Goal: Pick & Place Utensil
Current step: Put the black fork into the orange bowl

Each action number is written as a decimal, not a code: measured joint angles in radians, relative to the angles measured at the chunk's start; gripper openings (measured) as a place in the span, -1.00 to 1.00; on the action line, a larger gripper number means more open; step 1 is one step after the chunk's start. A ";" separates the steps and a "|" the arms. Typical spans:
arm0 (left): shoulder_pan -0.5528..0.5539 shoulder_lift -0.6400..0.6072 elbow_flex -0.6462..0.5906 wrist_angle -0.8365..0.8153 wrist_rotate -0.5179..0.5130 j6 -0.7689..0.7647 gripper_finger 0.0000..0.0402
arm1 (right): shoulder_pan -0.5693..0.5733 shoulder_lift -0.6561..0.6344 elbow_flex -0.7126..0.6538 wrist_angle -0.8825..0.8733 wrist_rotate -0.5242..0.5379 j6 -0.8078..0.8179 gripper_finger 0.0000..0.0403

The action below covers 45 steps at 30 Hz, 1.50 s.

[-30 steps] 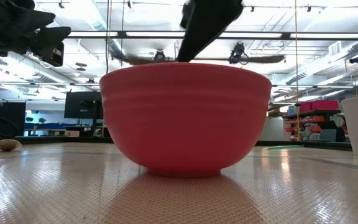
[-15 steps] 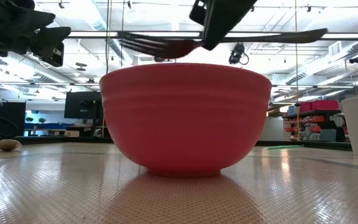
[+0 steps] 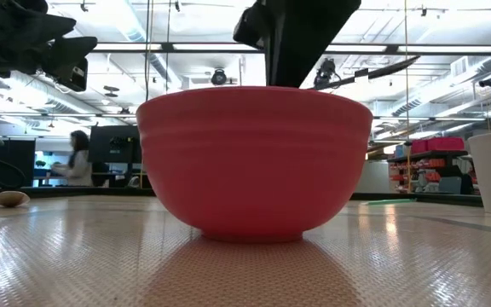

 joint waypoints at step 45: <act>0.000 0.000 0.000 0.000 0.000 0.000 -0.19 | -0.014 -0.001 -0.155 0.112 -0.031 -0.003 -0.97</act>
